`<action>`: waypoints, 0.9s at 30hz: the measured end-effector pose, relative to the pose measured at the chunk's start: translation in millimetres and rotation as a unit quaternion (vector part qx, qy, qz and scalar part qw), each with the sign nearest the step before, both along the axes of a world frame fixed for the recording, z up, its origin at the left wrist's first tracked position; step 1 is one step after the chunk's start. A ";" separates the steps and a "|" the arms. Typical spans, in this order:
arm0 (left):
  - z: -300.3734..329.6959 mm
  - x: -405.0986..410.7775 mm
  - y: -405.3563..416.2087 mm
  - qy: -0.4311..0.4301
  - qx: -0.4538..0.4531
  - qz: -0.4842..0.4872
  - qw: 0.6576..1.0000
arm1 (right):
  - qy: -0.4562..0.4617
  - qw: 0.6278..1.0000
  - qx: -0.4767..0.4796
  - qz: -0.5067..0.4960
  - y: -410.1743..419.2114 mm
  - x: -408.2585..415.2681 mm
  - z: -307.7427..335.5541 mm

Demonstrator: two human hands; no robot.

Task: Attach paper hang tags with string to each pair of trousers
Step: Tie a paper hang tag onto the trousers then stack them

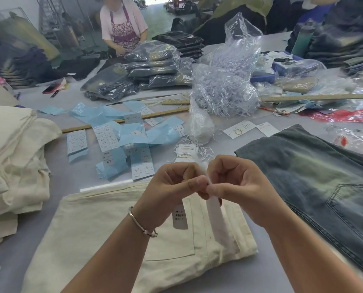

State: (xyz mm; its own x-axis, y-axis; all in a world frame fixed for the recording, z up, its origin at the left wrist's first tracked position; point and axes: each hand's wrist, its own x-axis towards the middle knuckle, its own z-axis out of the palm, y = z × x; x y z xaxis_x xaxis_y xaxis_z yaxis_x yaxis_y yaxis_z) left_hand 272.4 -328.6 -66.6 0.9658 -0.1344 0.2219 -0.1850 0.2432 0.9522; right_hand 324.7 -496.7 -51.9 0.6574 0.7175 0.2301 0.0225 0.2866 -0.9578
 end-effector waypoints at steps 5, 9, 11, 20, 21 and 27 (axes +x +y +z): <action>0.7 2.9 0.9 0.027 0.035 0.024 0.999 | -0.123 0.975 -0.069 -0.174 -2.6 5.8 -9.0; 9.9 0.5 8.7 0.048 0.078 0.055 0.994 | -0.155 0.948 -0.100 -0.258 -7.1 11.7 -12.3; 16.3 -0.6 11.0 0.045 0.107 0.060 0.991 | -0.108 0.959 -0.104 -0.242 -8.5 14.4 -12.2; 49.6 3.9 16.1 0.054 0.236 -0.054 0.969 | 0.078 0.993 -0.075 -0.042 -13.5 10.7 -12.3; 52.6 6.4 16.8 0.061 0.241 -0.061 0.967 | 0.085 0.993 -0.074 -0.026 -12.9 9.9 -11.8; 58.2 14.1 19.0 0.071 0.295 -0.076 0.950 | 0.087 0.993 -0.060 0.056 -10.0 5.3 -8.6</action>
